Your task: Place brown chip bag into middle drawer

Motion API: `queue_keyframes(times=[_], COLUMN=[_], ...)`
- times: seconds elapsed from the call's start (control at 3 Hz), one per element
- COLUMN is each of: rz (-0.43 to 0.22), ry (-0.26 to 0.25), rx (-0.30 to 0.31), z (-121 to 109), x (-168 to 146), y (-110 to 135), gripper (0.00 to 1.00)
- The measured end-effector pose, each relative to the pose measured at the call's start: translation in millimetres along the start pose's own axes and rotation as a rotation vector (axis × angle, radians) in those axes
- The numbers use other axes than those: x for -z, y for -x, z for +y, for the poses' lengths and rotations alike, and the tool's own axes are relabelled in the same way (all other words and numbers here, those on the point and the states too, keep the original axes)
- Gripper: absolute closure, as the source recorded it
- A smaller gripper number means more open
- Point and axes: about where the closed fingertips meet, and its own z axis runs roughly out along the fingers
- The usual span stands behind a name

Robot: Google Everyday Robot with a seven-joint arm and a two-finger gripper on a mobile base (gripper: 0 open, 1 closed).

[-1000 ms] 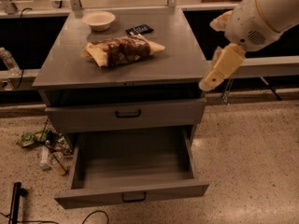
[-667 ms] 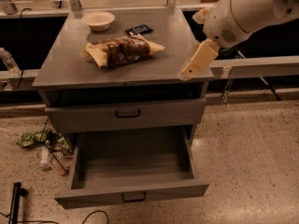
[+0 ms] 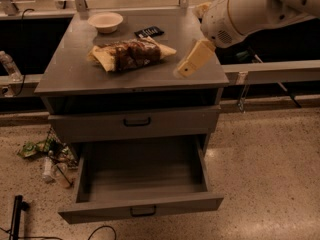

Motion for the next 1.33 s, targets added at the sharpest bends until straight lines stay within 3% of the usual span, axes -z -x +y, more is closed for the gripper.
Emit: queue_keyframes(times=[0.33,0.67,1.0,1.33], rz=[-0.033,-0.065,-0.092,-0.105], ry=[-0.016,0.027,0.088,0.147], rx=[0.133,0.197,0.204,0.165], z=[-18,-30,-30,-24], x=[-45,-103,-164,-218], y=[32,51,64,68], gripper=[0.0,0.0,0.0,0.0])
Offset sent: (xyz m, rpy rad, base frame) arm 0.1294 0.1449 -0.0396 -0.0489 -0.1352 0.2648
